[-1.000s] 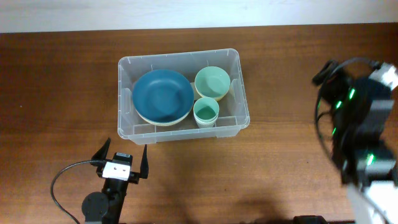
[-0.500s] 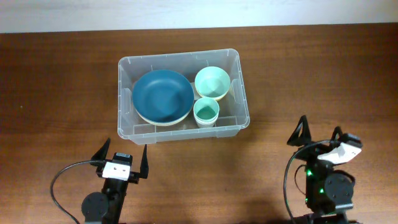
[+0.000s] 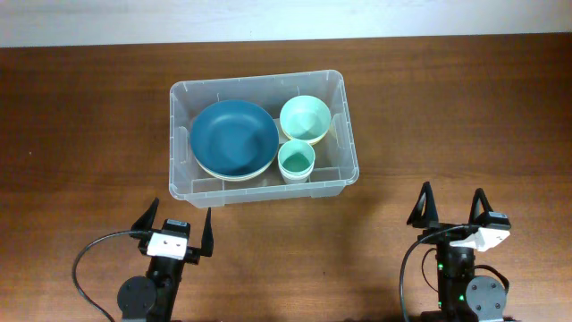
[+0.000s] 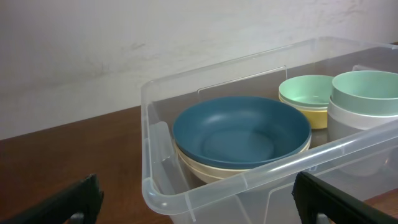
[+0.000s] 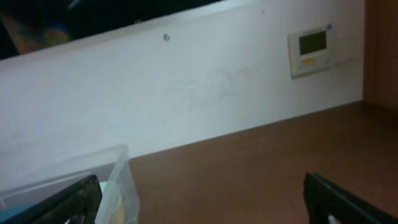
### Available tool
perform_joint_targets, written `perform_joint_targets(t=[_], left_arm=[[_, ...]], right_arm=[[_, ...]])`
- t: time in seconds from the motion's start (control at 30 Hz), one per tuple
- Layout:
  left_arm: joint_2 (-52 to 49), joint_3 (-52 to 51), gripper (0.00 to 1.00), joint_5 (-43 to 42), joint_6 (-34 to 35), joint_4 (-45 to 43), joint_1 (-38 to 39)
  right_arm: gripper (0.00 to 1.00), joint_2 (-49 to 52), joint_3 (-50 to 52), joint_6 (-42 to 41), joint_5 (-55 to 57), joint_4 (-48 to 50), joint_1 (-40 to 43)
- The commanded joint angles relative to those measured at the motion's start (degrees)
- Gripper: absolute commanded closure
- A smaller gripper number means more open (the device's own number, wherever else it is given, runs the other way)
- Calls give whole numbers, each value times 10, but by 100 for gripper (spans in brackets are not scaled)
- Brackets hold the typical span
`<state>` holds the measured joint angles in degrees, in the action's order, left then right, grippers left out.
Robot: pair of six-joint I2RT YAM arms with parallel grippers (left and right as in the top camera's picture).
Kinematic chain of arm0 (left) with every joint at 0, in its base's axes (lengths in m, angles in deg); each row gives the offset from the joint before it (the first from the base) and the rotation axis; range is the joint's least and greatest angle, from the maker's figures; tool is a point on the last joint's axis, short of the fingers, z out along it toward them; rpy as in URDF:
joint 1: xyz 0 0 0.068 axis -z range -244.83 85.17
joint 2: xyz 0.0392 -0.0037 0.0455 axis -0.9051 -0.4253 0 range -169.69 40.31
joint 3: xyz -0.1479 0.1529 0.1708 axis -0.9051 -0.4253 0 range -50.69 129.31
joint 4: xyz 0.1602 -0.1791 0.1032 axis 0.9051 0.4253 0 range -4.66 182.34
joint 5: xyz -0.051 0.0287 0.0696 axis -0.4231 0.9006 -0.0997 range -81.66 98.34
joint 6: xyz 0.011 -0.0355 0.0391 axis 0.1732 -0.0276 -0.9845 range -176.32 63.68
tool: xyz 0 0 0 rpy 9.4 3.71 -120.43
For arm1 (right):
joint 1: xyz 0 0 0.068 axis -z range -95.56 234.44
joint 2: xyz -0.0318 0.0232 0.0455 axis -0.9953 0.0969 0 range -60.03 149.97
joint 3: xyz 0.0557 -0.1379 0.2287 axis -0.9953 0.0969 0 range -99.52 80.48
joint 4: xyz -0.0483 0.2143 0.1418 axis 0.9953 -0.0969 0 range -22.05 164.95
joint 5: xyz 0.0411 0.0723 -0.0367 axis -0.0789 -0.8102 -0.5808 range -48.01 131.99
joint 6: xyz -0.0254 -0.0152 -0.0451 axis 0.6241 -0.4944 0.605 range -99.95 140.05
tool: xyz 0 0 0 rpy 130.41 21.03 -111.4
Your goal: Pack container
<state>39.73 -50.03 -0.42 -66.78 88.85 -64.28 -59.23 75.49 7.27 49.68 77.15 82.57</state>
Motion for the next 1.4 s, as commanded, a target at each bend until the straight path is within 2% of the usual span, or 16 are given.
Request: perform_joint_targets(t=[0.0, 0.17, 0.27, 0.43, 0.67, 1.37], left_arm=[[3, -2, 0, 2, 5, 4, -3], [3, -2, 0, 2, 5, 4, -3], [3, -2, 0, 2, 5, 4, -4], [3, -2, 0, 2, 5, 4, -3], [3, -2, 0, 2, 5, 4, -3], [3, -2, 0, 2, 5, 4, -4]], right_arm=[[1, -6, 11, 10, -19, 0, 4], [1, -6, 39, 19, -21, 0, 4], [1, -6, 47, 26, -28, -38, 3], [1, -6, 47, 96, -71, -68, 3], [1, -6, 47, 141, -105, -66, 3], [1, 0, 47, 141, -101, -65, 4]])
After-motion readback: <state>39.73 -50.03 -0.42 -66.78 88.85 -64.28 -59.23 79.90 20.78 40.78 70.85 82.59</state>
